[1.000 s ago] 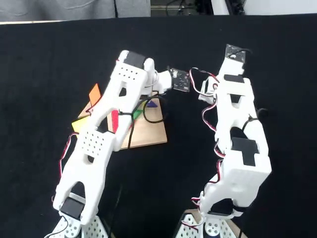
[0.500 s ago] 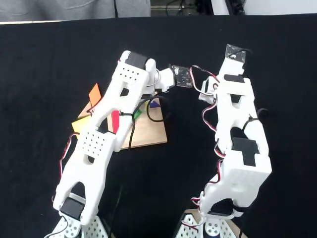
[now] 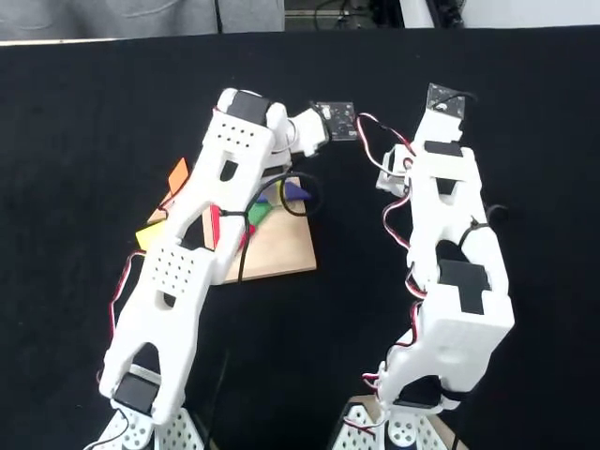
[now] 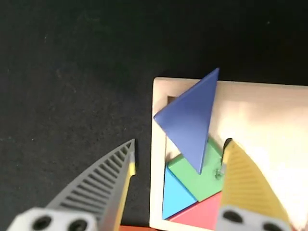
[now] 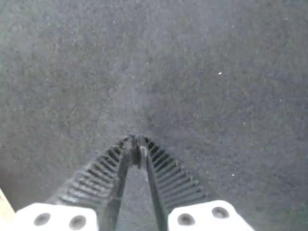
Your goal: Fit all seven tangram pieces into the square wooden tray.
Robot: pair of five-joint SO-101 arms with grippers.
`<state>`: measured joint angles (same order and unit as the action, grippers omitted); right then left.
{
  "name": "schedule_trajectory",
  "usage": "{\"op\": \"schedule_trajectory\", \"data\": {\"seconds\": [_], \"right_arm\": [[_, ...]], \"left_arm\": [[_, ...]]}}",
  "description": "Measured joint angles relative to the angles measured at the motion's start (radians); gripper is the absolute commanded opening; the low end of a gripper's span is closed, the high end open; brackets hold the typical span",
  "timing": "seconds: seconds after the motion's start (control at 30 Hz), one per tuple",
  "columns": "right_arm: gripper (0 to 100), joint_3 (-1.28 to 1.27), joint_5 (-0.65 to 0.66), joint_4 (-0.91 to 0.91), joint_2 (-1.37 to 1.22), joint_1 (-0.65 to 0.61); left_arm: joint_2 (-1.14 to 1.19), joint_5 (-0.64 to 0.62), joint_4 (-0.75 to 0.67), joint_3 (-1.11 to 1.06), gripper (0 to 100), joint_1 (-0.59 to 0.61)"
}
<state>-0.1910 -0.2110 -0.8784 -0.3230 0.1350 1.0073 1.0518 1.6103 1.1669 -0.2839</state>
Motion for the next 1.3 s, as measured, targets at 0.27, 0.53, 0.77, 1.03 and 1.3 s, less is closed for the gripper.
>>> {"op": "schedule_trajectory", "data": {"seconds": [0.27,0.53,0.77,1.03,1.3], "right_arm": [[1.1,0.000,0.000,0.000,0.000,0.000],[1.1,0.000,0.000,0.000,0.000,0.000],[1.1,0.000,0.000,0.000,0.000,0.000],[1.1,0.000,0.000,0.000,0.000,0.000],[1.1,0.000,0.000,0.000,0.000,0.000]], "left_arm": [[0.000,-0.012,0.018,0.000,23,0.041],[0.000,-0.029,-0.051,-0.037,23,0.061],[0.002,-0.029,0.011,-0.037,23,0.061],[0.009,-0.084,0.020,-0.037,23,0.026],[0.094,-0.087,-0.034,0.002,23,0.032]]}}
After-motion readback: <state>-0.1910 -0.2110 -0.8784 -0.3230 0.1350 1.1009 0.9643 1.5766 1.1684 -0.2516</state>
